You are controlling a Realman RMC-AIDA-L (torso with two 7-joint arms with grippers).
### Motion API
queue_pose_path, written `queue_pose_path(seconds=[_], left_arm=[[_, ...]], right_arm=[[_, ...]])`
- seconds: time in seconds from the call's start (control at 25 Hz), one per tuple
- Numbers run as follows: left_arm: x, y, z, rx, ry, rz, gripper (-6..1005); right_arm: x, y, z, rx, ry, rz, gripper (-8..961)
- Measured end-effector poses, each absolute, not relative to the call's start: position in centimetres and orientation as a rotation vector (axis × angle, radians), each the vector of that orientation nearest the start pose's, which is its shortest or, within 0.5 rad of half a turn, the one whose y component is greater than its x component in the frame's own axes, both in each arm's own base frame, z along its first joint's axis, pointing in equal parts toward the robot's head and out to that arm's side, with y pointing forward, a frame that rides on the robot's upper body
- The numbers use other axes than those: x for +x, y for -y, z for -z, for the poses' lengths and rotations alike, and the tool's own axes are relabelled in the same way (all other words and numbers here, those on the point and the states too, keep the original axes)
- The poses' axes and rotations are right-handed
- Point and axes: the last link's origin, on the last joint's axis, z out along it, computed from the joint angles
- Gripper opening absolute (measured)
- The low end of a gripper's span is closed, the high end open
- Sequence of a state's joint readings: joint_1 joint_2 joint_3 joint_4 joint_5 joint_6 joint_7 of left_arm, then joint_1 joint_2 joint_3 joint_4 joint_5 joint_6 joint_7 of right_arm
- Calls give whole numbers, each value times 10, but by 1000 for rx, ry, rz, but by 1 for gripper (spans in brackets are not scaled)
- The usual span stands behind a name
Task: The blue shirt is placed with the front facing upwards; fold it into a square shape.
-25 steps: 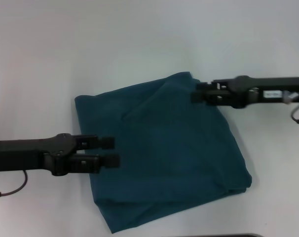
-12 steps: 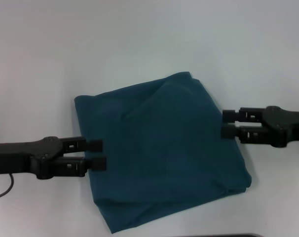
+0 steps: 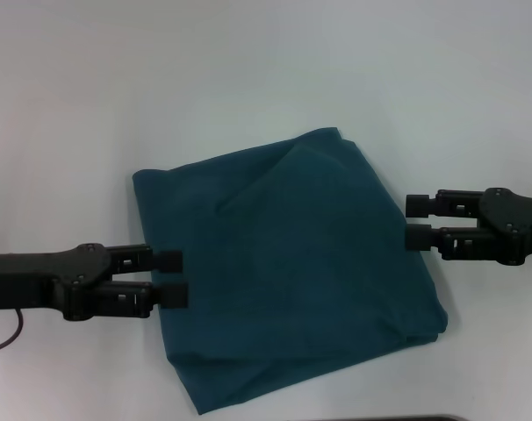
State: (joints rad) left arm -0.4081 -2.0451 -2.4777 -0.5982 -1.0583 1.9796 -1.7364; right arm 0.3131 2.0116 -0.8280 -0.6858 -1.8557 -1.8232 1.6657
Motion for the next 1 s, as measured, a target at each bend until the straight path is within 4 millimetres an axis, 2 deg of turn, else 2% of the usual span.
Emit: queue_pose_path(seconds=[1.0], left_arm=[[-276,-250,-8,-2917,1319,931,899]], right_arm=[[288,-266,-19,-2842,-1079,-795,765]])
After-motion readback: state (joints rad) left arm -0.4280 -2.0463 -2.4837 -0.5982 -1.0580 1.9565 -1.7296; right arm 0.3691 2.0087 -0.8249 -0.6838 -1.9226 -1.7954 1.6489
